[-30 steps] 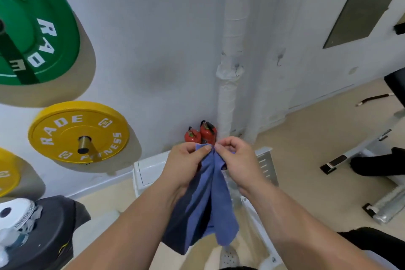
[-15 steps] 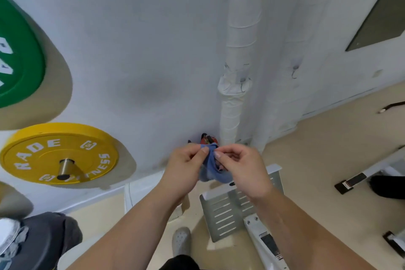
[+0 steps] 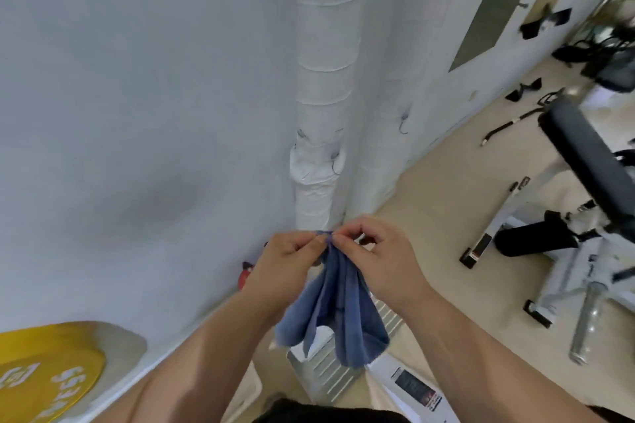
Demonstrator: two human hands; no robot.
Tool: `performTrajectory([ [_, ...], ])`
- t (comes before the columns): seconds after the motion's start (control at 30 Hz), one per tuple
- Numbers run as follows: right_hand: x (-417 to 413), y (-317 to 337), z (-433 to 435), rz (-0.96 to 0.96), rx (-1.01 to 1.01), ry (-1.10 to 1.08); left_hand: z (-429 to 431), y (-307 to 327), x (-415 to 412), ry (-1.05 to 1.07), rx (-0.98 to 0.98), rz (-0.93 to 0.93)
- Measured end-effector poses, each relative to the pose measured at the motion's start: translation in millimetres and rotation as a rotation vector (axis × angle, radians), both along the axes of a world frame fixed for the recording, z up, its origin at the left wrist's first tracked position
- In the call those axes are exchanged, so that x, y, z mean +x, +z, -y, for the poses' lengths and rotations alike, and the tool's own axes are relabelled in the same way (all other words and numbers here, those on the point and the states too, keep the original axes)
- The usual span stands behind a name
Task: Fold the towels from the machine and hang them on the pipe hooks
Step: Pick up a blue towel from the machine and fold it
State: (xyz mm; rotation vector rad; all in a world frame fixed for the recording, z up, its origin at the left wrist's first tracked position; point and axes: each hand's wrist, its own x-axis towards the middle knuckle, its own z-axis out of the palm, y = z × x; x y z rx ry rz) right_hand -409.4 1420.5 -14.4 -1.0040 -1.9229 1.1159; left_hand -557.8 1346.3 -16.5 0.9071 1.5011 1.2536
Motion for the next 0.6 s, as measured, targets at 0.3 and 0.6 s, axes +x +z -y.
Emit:
performTrajectory([
  [0.3, -17, -6, -27, 0.050, 0.046, -0.122, -40, -3, -26, -0.171, 0.048, -0.032],
  [0.6, -12, -1, -71, -0.095, -0.125, 0.002, -73, 8, -19, -0.091, 0.036, -0.195],
])
